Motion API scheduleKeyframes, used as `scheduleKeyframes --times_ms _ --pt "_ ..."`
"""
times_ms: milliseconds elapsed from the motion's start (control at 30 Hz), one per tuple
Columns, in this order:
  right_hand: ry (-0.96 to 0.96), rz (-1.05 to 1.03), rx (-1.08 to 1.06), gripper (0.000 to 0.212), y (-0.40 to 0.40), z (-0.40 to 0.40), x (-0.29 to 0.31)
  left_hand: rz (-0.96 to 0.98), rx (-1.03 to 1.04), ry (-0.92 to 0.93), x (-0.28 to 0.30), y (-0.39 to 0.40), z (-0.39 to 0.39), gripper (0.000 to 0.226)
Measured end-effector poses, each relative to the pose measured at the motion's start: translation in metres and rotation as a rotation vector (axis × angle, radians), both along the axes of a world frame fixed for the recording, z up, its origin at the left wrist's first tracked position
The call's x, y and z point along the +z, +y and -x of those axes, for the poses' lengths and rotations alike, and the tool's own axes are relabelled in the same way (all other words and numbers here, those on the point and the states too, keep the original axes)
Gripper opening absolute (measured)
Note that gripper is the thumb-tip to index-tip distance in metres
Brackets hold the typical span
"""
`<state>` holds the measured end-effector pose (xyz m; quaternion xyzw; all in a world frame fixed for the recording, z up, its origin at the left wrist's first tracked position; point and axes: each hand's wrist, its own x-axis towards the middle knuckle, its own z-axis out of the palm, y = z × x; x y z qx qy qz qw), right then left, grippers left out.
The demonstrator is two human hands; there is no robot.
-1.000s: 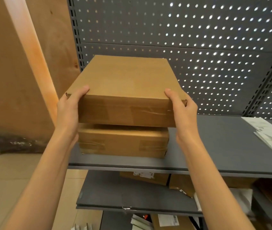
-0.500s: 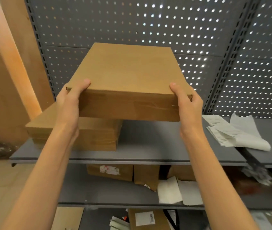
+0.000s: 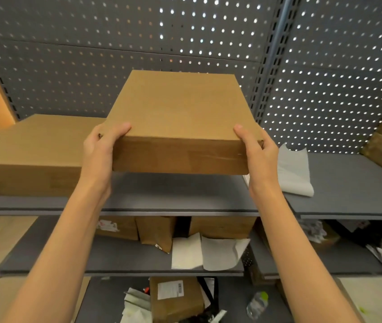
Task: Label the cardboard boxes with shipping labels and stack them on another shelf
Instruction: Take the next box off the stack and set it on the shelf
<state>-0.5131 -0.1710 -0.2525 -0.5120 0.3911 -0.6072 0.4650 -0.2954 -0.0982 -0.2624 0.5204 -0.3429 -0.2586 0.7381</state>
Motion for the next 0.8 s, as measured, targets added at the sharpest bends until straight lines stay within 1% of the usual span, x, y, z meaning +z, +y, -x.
scheduleKeyframes --times_ms 67,167,267,367,433,567,700,800 --pt "0.015 -0.017 -0.004 0.050 -0.005 0.007 -0.010 -0.030 -0.014 0.009 -0.010 -0.005 0.005 0.033" --pt "0.029 -0.040 0.004 0.051 -0.013 0.012 -0.030 -0.083 -0.011 -0.006 -0.027 -0.010 0.006 0.053" --pt "0.074 -0.063 0.015 0.052 -0.020 0.012 -0.051 -0.146 -0.028 -0.017 -0.043 -0.014 0.004 0.063" --pt "0.096 -0.115 0.027 0.056 -0.027 0.012 -0.071 -0.198 -0.040 -0.036 -0.057 -0.017 0.001 0.059" --pt "0.112 -0.140 0.039 0.059 -0.029 0.010 -0.078 -0.230 -0.042 -0.036 -0.063 -0.019 0.000 0.061" --pt "0.112 -0.160 0.048 0.058 -0.033 0.005 -0.084 -0.259 -0.042 -0.043 -0.068 -0.021 -0.005 0.064" --pt "0.115 -0.165 0.042 0.059 -0.038 0.002 -0.085 -0.283 -0.044 -0.071 -0.072 -0.027 -0.010 0.053" --pt "0.109 -0.187 0.043 0.058 -0.040 0.000 -0.084 -0.296 -0.048 -0.077 -0.072 -0.030 -0.011 0.053"
